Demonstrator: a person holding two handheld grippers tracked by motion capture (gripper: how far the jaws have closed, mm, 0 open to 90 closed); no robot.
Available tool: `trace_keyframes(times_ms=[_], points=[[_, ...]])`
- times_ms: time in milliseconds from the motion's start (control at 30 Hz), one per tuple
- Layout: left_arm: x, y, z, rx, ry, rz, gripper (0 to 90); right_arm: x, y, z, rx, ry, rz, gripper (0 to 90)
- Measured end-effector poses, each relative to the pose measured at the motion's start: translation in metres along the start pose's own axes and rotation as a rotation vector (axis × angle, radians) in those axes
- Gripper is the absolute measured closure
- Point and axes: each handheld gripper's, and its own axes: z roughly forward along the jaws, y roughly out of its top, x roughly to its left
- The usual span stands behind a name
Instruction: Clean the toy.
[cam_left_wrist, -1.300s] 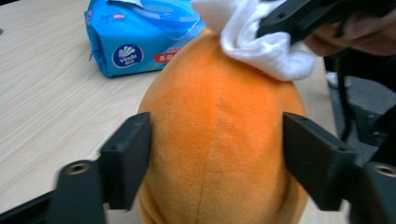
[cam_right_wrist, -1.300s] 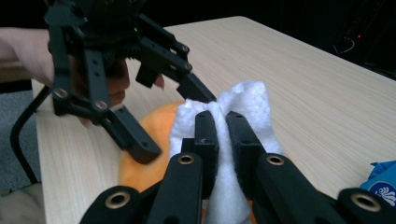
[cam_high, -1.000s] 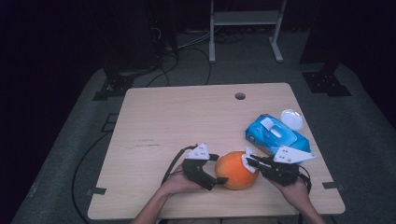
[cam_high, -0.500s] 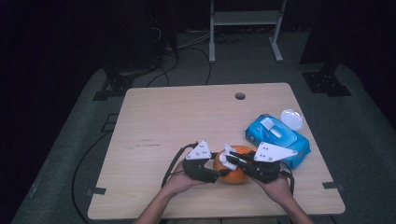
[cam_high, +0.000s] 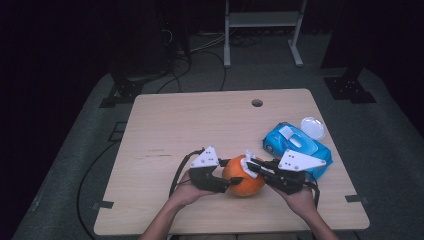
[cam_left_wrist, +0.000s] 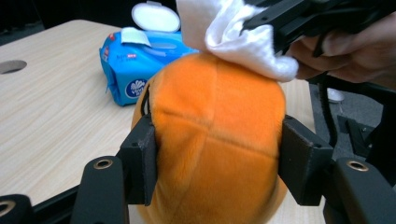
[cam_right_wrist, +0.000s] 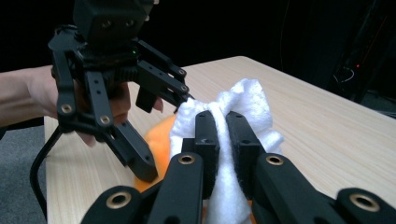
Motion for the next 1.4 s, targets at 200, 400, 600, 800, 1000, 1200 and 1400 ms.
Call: trace_keyframes(times_ms=[200, 400, 600, 800, 1000, 1200, 1400], points=[[0.004, -0.013, 0.015, 0.045, -0.030, -0.014, 26.8, -0.012, -0.026, 0.005, 0.082, -0.009, 0.048, 83.5], [0.019, -0.027, 0.017, 0.094, -0.074, -0.058, 9.3, -0.023, -0.035, -0.007, 0.094, -0.032, 0.087, 83.5], [0.014, -0.027, 0.026, 0.072, -0.068, -0.042, 26.3, -0.025, -0.036, -0.013, 0.085, -0.047, 0.083, 83.5], [0.012, -0.024, 0.031, 0.078, -0.046, -0.067, 32.3, -0.004, -0.022, -0.016, 0.083, -0.021, -0.035, 83.5], [0.008, -0.028, 0.033, 0.072, -0.011, -0.068, 35.9, 0.005, -0.014, -0.001, 0.107, 0.025, -0.109, 83.6], [0.008, -0.027, 0.033, 0.052, 0.000, -0.097, 35.8, -0.016, -0.022, -0.020, 0.128, -0.082, -0.085, 83.7], [-0.014, -0.019, 0.043, 0.089, 0.028, 0.031, 36.2, 0.004, -0.018, -0.019, 0.128, -0.019, -0.127, 83.6]])
